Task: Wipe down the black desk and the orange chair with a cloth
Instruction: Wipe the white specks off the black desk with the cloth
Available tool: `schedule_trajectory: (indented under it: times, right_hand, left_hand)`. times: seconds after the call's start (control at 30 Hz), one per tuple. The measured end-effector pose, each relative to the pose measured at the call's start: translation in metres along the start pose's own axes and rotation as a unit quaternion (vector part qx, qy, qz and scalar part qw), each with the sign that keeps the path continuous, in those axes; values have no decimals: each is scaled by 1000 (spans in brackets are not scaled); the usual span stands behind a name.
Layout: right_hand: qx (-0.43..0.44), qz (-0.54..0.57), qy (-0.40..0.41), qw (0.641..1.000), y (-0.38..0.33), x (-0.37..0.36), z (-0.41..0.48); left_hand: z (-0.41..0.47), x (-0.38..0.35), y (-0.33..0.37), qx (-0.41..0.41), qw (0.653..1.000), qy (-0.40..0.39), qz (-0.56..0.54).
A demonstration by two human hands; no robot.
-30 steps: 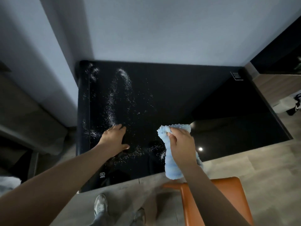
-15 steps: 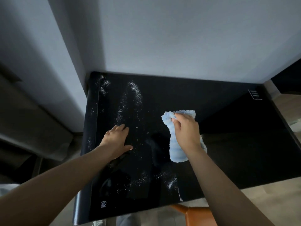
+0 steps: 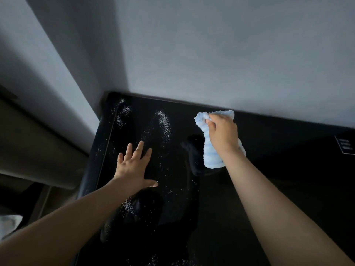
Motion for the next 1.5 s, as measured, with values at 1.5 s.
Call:
schedule_trajectory:
  times: [1.5]
  right_hand:
    - [47,-85,-89,991,28,-86,29]
  left_hand:
    - [16,-25,3,30,996,-67,44]
Point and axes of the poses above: each hand's wrist, its own z-axis towards the middle knuckle, its own x-axis out of the back of the hand, y = z × x, the point moved 7 cm from there along z, towards the middle knuckle, and after that the axes turned 12 degrees about z, right-handed, at the moved point
